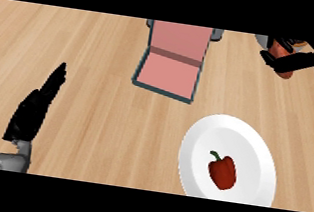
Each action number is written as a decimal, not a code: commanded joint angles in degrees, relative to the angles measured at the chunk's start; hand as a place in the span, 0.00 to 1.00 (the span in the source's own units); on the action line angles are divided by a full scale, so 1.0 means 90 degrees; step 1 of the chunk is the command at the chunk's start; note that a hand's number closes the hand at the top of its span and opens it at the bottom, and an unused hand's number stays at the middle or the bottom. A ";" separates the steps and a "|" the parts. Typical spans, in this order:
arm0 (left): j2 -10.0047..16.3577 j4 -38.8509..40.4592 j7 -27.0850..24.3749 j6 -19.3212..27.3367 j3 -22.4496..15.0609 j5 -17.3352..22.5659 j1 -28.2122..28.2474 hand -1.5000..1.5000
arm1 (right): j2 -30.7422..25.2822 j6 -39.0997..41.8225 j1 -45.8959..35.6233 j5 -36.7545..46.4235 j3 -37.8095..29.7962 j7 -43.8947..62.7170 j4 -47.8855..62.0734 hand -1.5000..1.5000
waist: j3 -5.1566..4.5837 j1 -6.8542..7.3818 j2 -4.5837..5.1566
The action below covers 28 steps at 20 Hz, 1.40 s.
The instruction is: Pick the sweet potato from the plate and place it in the cardboard box
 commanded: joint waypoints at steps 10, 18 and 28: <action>-0.0134 -0.0027 -0.0015 0.0223 -0.0075 -0.0227 0.0173 0.50 | 0.0694 0.0796 -0.1532 -0.0456 -0.0097 -0.0146 0.1010 1.00 | -0.0016 -0.0230 -0.0073; 0.0011 0.0267 -0.0108 0.0125 0.0261 0.0003 -0.0115 0.50 | 0.1919 0.0125 -0.2316 -0.0261 0.0047 0.1027 0.1452 1.00 | -0.0026 -0.0208 -0.0047; -0.0220 0.0061 -0.0124 0.0245 -0.0043 -0.0219 0.0149 0.50 | 0.2932 -0.0679 -0.2273 0.0241 0.0414 0.1689 0.1961 1.00 | -0.0025 -0.0142 -0.0026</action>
